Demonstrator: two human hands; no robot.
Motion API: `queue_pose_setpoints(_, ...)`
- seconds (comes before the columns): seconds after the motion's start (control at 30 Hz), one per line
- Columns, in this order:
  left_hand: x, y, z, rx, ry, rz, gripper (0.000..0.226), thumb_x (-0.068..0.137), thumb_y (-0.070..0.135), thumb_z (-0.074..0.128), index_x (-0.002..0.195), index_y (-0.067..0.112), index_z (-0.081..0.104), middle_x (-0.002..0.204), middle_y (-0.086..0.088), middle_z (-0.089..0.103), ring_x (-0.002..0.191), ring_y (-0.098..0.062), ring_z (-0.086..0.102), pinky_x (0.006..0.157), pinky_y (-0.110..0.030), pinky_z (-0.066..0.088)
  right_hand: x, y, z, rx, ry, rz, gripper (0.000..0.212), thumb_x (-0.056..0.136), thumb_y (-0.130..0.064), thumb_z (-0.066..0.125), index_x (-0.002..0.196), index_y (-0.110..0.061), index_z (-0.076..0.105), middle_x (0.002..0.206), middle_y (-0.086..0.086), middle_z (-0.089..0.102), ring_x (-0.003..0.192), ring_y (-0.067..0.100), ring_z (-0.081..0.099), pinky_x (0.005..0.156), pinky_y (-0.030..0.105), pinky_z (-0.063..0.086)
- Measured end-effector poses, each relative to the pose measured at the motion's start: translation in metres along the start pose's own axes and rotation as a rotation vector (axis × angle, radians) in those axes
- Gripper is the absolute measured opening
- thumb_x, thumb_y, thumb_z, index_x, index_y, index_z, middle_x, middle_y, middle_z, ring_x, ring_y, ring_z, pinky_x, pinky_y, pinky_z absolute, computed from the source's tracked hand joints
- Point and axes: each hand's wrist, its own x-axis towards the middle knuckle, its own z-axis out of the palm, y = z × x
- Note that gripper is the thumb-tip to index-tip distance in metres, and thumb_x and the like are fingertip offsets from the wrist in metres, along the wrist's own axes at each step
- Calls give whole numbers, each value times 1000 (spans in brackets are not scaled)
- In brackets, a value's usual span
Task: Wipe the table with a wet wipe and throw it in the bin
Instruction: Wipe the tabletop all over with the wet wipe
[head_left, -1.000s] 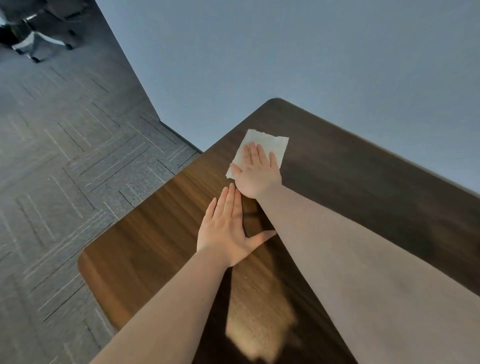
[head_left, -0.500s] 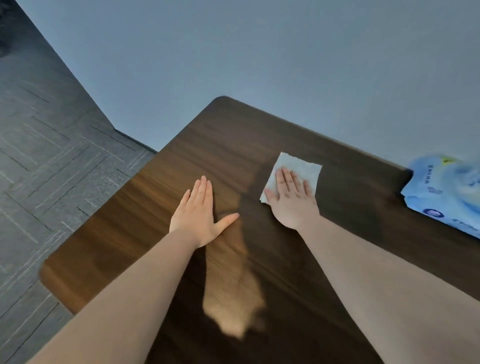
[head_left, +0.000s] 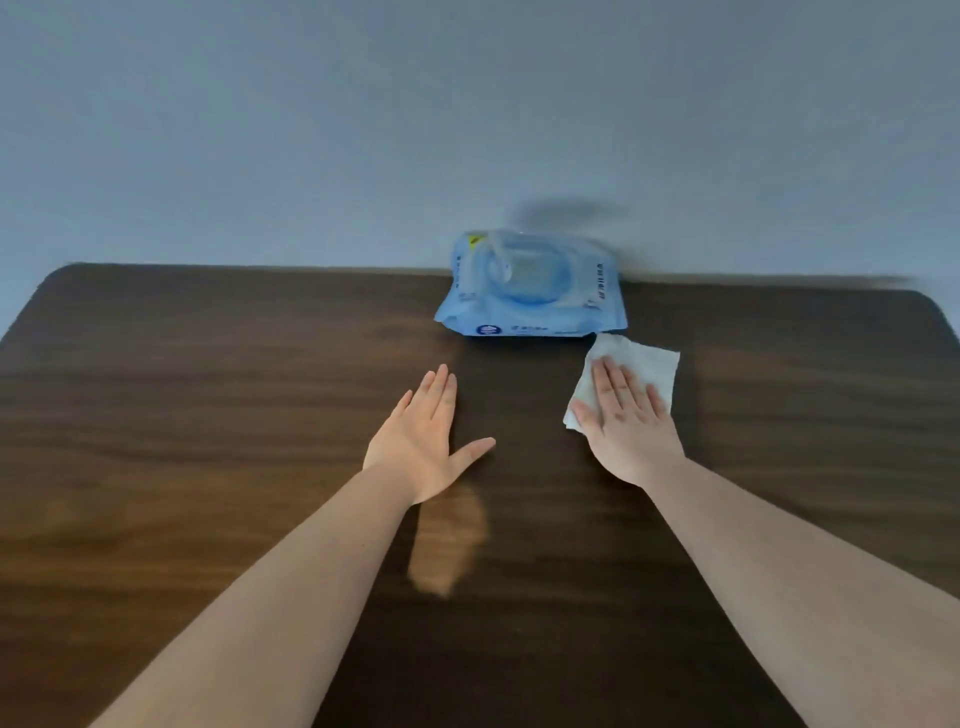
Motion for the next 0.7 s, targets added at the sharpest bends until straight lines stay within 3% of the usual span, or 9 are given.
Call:
queue_pose_setpoints(0.3, 70, 162, 27, 121, -35, 262, 91, 85, 74, 20, 150, 17, -9, 159, 1, -15, 146, -13, -12, 118, -34, -2, -40, 218, -17, 123, 49, 396, 64, 96, -52, 6, 149, -22, -13, 160, -2, -13, 145, 12, -13, 117, 40, -7)
queue_pose_setpoints(0.53, 95, 215, 46, 217, -1, 237, 97, 79, 79, 11, 149, 16, -12, 159, -1, -17, 145, -15, -15, 118, -38, -6, -62, 301, -24, 154, 66, 521, 65, 96, -54, 6, 149, -22, -12, 160, -1, -12, 146, 15, -12, 117, 41, -7)
queue_pose_setpoints(0.7, 95, 218, 48, 221, -3, 216, 97, 79, 79, 11, 149, 17, -13, 159, -1, -18, 145, -15, -15, 118, -37, -6, -62, 309, -23, 159, 52, 564, 65, 96, -53, 5, 148, -20, -14, 159, 0, -16, 145, 17, -15, 117, 42, -8)
